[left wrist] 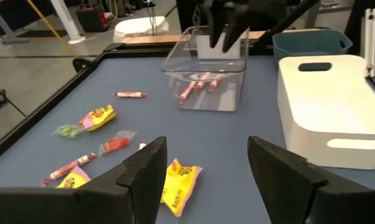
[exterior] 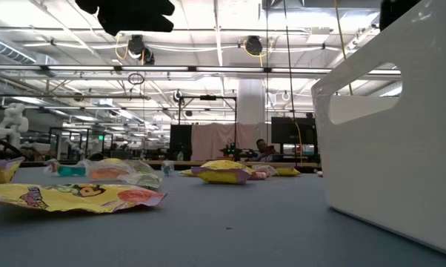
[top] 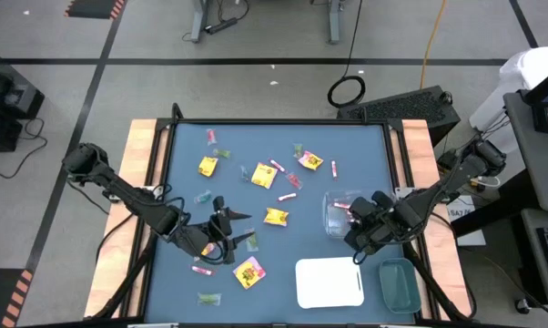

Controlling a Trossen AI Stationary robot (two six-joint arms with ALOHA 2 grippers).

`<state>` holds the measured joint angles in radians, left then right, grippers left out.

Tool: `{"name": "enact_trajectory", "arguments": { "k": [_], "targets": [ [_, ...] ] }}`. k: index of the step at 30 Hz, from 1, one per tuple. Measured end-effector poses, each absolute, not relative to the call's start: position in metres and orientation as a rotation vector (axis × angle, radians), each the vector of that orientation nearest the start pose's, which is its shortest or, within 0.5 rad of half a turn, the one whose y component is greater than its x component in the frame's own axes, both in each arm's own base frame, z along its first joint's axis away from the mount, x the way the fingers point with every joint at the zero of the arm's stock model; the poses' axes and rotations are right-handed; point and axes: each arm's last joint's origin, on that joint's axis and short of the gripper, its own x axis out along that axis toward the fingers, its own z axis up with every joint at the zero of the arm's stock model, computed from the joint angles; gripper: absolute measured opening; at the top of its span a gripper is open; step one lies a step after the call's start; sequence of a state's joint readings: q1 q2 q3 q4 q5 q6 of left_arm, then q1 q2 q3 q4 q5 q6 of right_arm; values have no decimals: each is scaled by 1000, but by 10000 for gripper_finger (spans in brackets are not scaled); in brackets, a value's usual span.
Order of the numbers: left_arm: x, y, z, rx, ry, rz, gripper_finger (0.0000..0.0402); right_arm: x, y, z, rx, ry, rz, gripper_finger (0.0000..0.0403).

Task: Sort candy
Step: Put the transparent candy roll into the transparent bin

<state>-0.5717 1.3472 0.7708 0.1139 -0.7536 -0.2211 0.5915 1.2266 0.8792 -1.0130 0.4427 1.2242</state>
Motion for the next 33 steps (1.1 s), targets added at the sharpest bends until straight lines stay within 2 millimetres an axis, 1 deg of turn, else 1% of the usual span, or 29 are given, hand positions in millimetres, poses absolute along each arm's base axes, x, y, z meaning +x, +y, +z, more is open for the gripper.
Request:
{"name": "enact_trajectory", "arguments": {
  "k": [4, 8, 10, 12, 15, 18, 22, 28, 33],
  "targets": [
    [247, -133, 238, 59, 353, 190, 228, 185, 111, 249, 369, 885, -484, 144],
    [247, -133, 237, 58, 356, 183, 228, 199, 121, 262, 287, 686, -387, 144],
    [247, -132, 237, 58, 356, 186, 228, 206, 122, 268, 250, 597, -374, 144],
    [249, -130, 238, 55, 355, 195, 228, 214, 118, 273, 230, 542, -366, 144],
    [250, -128, 238, 50, 355, 206, 228, 227, 106, 278, 235, 509, -358, 144],
    [251, -126, 238, 45, 354, 214, 228, 243, 89, 276, 251, 548, -305, 144],
    [252, -124, 238, 44, 355, 222, 228, 264, 66, 263, 224, 638, -238, 144],
    [252, -124, 237, 43, 356, 225, 228, 290, 36, 242, 98, 708, -175, 144],
    [252, -123, 237, 46, 360, 227, 228, 310, 15, 233, -7, 748, -193, 144]
  ]
}}
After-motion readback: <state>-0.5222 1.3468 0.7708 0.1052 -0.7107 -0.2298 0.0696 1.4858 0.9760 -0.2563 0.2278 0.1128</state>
